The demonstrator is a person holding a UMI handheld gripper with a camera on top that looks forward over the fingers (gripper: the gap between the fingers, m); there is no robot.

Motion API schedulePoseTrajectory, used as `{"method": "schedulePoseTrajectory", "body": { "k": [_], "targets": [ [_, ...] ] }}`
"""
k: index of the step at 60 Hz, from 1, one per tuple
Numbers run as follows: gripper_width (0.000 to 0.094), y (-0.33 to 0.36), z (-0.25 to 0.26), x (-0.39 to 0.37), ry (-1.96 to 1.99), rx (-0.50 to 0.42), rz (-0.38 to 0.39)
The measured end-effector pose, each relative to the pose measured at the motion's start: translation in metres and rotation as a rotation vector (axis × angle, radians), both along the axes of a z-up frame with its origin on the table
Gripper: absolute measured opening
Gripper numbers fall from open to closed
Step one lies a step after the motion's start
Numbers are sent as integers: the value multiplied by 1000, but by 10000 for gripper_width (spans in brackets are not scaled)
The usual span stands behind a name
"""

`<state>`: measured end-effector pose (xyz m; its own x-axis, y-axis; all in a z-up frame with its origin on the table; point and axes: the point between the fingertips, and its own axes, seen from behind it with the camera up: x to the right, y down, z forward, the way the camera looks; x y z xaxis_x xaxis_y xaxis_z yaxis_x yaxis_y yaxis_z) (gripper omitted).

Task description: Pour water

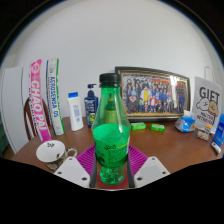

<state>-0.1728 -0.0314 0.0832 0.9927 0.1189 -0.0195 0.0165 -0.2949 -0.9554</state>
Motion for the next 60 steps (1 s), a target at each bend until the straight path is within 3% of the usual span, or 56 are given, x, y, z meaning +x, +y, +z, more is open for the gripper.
{"method": "schedulePoseTrajectory", "body": {
  "k": [8, 13, 14, 37, 51, 60],
  "targets": [
    [566, -4, -6, 5, 1, -71, -8],
    [850, -14, -4, 8, -14, -121, -23],
    [870, -17, -3, 9, -15, -126, -26],
    [852, -146, 77, 20, -87, -333, -173],
    [854, -206, 116, 17, -97, -350, -238],
    [850, -222, 121, 16, -106, -354, -235]
  ]
}}
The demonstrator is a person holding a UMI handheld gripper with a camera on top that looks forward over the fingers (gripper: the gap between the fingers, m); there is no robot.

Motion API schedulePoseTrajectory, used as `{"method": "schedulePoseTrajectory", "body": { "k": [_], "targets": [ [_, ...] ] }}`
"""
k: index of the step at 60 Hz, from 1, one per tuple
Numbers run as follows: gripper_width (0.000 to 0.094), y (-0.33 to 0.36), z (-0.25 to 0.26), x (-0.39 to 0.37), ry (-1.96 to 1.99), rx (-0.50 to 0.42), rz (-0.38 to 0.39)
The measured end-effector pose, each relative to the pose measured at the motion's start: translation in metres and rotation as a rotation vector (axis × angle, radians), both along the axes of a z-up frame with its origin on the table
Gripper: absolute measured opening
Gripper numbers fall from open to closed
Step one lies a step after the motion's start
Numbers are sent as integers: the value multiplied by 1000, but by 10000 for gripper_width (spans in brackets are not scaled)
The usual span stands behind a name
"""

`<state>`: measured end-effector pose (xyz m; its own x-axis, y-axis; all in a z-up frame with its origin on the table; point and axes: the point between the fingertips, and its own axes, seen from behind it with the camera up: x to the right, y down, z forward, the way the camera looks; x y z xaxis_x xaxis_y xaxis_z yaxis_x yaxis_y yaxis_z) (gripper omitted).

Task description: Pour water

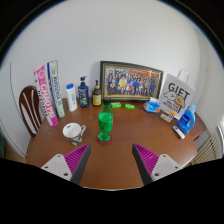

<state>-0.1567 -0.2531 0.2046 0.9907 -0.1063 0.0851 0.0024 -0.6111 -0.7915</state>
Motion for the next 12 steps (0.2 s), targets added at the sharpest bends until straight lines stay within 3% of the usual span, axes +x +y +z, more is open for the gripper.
{"method": "schedulePoseTrajectory", "body": {
  "k": [12],
  "targets": [
    [853, -2, 1, 9, 7, 1, 11]
  ]
}}
